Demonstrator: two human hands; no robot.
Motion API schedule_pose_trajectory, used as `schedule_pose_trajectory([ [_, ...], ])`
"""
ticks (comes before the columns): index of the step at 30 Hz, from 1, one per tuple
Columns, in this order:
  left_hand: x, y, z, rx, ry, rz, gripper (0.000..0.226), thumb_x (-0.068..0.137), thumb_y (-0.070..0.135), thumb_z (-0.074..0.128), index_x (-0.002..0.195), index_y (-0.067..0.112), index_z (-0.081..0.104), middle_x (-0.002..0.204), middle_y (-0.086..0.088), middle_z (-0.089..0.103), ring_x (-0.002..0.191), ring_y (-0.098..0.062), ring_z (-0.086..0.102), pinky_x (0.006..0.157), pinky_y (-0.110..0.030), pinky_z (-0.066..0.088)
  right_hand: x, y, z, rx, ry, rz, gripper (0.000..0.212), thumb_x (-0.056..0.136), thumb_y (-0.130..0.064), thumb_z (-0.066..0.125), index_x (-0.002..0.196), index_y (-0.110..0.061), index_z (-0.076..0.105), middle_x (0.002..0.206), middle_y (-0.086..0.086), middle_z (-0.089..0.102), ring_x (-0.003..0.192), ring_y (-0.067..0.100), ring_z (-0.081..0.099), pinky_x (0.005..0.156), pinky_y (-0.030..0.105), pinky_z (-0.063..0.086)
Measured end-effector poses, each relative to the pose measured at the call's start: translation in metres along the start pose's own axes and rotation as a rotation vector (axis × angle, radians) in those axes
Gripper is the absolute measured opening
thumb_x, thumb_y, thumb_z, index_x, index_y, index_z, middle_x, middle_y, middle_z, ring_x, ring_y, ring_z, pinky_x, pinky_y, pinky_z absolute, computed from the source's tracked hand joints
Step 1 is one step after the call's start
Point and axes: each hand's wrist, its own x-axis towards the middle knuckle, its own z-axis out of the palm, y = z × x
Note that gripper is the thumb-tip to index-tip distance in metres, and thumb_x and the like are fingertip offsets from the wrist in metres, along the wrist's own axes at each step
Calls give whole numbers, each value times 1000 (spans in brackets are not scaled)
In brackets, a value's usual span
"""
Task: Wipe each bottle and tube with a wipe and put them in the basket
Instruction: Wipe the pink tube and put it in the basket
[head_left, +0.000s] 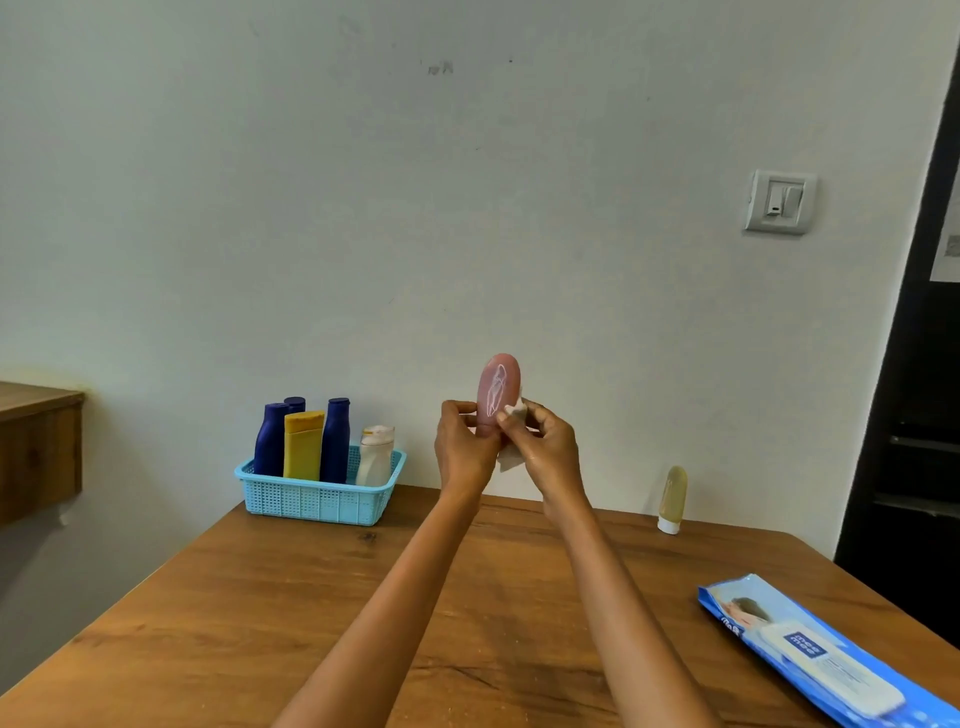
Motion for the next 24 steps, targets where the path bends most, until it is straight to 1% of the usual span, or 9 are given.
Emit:
schedule_pose_trajectory([
  [2, 1, 0, 0, -16, -68, 35, 41, 81, 22, 72, 110, 20, 44, 103, 4, 54, 90, -13, 58, 60, -11, 44, 1, -3, -1, 57, 59, 25, 27, 90, -26, 61, 114, -15, 65, 103, 1, 68, 94, 12, 64, 66, 15, 51],
  [4, 1, 3, -1, -105, -171, 7, 41, 83, 20, 70, 117, 18, 47, 108, 1, 58, 93, -13, 61, 68, -15, 51, 3, -4, -7, 167, 95, 76, 26, 90, -24, 61, 114, -13, 65, 104, 3, 69, 95, 16, 65, 64, 16, 50],
  [6, 1, 6, -3, -244, -248, -48, 40, 84, 19, 69, 119, 14, 51, 114, -5, 63, 98, -18, 64, 77, -23, 55, 4, -6, -14, 275, 104, 120, 24, 90, -23, 61, 111, -12, 66, 104, 5, 69, 96, 19, 64, 67, 21, 51],
  [8, -1, 7, -4, -410, -297, -116, 38, 83, 15, 69, 118, 10, 55, 111, -10, 66, 99, -23, 66, 83, -30, 56, 4, -8, -16, 373, 96, 160, 19, 90, -20, 62, 106, -11, 67, 103, 7, 69, 97, 21, 63, 74, 27, 53],
  [11, -3, 6, -4, -612, -359, -201, 32, 82, 8, 67, 114, 7, 60, 104, -11, 69, 95, -25, 67, 83, -31, 56, 3, -9, -14, 408, 94, 164, 16, 91, -18, 60, 104, -12, 67, 102, 7, 69, 96, 20, 62, 75, 26, 51],
  [14, -5, 5, -1, -629, -337, -234, 40, 81, 3, 67, 120, 6, 57, 106, -15, 69, 98, -28, 66, 86, -34, 55, 4, -8, -10, 299, 126, 103, 21, 92, -18, 59, 111, -13, 66, 103, 4, 69, 94, 15, 63, 66, 16, 49],
  [16, -6, 4, 1, -610, -317, -221, 42, 82, 2, 67, 121, 10, 55, 106, -17, 68, 100, -29, 66, 90, -38, 53, 3, -7, -6, 209, 162, 65, 24, 94, -18, 56, 116, -13, 64, 103, 1, 69, 93, 13, 64, 66, 15, 50],
  [19, -5, 6, 1, -577, -347, -172, 37, 87, 4, 62, 122, 14, 55, 104, -17, 68, 98, -27, 67, 91, -37, 53, 4, -7, -6, 182, 220, 33, 21, 95, -17, 54, 113, -16, 65, 93, -8, 68, 85, 7, 63, 64, 13, 50],
  [24, -7, 7, 1, -477, -306, -145, 40, 81, 10, 71, 118, 13, 57, 103, -15, 70, 94, -24, 69, 86, -34, 56, 4, -9, -10, 225, 203, 76, 15, 94, -20, 55, 102, -20, 68, 88, -1, 69, 82, 12, 62, 64, 17, 48],
])
